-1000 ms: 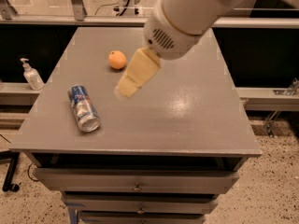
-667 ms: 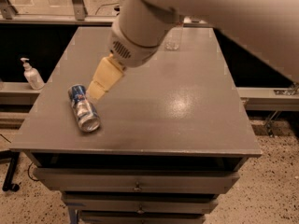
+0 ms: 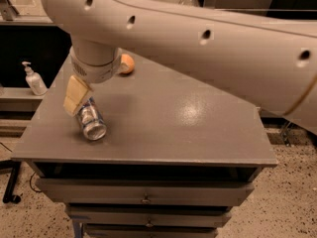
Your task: Place redbull can upright
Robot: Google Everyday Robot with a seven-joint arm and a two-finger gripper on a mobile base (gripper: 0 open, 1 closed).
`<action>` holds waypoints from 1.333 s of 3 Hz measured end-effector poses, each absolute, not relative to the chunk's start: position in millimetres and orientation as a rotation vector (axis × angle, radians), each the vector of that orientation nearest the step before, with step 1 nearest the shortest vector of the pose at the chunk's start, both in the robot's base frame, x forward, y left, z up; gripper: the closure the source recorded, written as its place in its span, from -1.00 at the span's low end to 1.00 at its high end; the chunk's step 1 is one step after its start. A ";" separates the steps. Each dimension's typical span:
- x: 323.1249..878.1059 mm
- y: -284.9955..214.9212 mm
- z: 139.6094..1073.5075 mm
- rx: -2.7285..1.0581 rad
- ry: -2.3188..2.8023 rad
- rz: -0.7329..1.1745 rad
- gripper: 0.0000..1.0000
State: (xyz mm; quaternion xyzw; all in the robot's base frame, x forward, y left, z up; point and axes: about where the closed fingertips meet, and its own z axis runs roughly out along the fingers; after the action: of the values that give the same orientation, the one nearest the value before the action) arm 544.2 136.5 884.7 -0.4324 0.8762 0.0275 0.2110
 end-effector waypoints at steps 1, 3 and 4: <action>555.8 159.6 870.7 -1.093 2.545 0.044 -1.00; 560.1 181.3 855.3 -0.960 2.665 0.015 -1.00; 555.4 182.2 849.2 -0.929 2.694 -0.057 -1.00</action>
Offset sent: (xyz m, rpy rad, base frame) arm 0.0224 0.0572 -0.0334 -0.0533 0.1430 -0.2621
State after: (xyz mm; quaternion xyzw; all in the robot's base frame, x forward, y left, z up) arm 555.4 182.2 849.2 -0.3225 0.9352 -0.0196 0.1452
